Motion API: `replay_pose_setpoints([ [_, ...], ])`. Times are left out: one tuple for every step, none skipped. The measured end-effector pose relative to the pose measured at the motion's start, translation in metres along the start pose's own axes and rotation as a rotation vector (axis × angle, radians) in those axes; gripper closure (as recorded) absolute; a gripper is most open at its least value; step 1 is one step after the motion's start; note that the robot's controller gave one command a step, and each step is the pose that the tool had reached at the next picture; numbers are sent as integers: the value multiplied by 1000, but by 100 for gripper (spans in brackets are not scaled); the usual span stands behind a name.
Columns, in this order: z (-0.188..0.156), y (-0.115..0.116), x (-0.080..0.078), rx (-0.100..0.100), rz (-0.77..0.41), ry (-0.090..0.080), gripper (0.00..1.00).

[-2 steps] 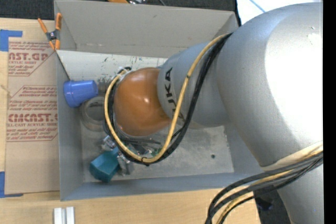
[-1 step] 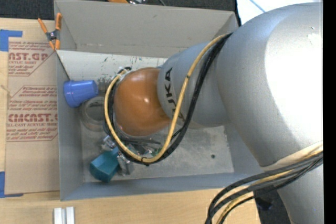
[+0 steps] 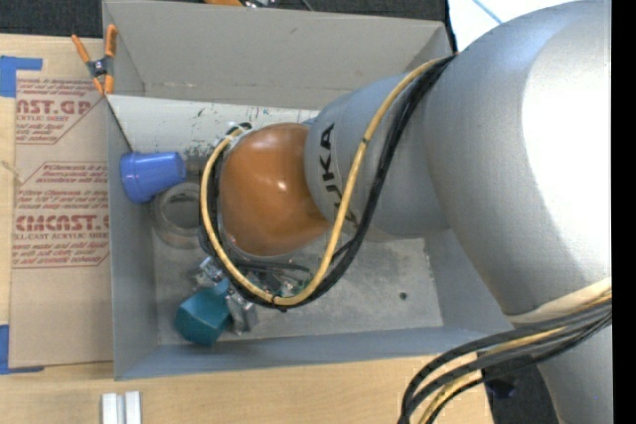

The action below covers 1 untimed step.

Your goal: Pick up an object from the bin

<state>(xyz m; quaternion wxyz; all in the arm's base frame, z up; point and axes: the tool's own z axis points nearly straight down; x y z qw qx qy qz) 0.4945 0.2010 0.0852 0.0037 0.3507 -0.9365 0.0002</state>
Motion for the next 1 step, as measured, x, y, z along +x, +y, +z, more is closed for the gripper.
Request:
replay_pose_setpoints([
  [-54, 1, 0, 0, 0, -1, 100],
])
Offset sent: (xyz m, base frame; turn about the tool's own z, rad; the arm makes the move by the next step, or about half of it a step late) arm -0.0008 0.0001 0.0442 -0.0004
